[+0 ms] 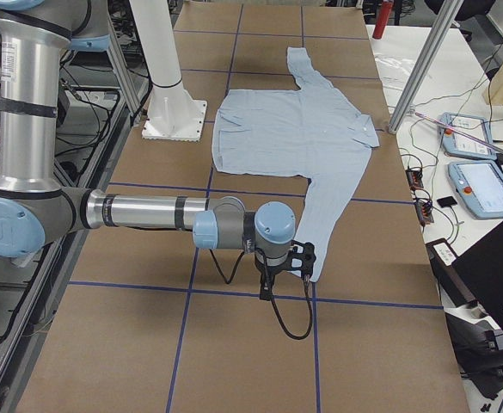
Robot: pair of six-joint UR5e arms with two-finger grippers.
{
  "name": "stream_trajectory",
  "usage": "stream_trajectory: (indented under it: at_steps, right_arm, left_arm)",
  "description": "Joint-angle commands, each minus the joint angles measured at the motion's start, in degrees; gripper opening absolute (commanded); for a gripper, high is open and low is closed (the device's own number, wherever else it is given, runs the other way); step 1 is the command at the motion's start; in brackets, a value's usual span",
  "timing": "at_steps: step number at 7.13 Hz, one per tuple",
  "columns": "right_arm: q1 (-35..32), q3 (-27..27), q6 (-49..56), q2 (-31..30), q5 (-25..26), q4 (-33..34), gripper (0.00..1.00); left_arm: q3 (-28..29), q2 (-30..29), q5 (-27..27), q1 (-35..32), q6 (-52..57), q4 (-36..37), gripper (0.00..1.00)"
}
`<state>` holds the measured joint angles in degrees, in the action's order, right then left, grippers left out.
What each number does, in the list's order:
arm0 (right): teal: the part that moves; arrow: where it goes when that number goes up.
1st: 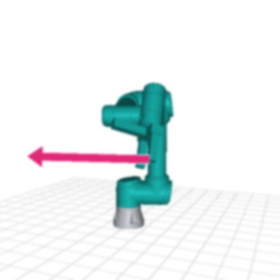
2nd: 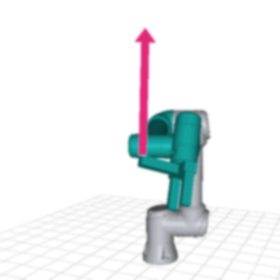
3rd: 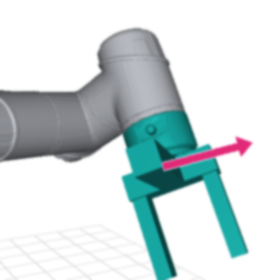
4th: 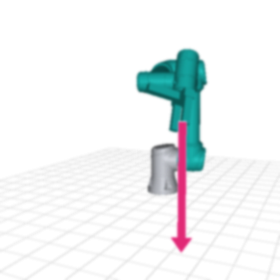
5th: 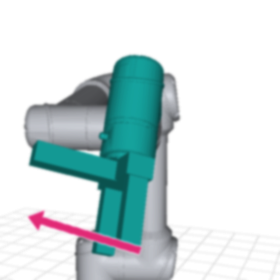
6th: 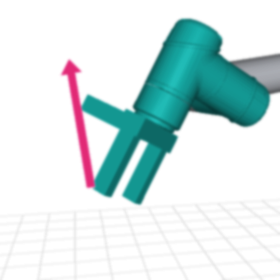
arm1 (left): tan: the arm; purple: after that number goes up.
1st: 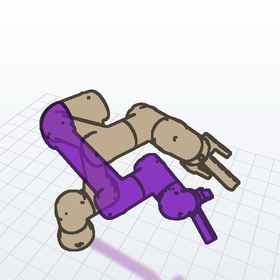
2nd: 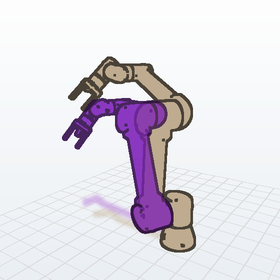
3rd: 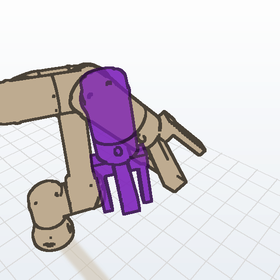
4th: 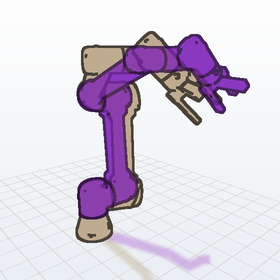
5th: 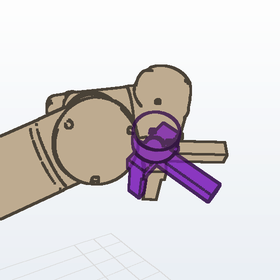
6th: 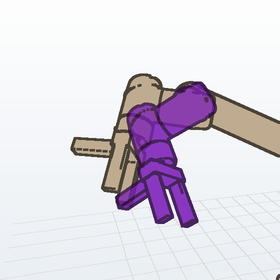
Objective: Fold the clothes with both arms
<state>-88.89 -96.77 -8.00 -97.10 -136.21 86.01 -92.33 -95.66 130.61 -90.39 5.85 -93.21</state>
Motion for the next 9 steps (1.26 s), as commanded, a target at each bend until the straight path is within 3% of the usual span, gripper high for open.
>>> stream_trajectory:
  at_steps: [1, 5, 9]
  right_arm:
    - [0.03, 3.83, -0.26, 0.77, -3.08, -8.96, 1.0]
    - [4.48, 17.9, -0.35, 2.95, -2.84, -32.96, 1.0]
    - [12.5, 23.46, 0.0, 11.92, 1.2, -33.54, 1.0]
  left_arm:
    - [0.74, -1.02, 0.17, 0.13, -0.22, -6.6, 1.0]
    - [9.6, 0.12, 4.31, 0.57, -3.29, -24.68, 1.0]
    - [9.81, 0.12, 4.04, 1.36, -3.56, -26.76, 1.0]
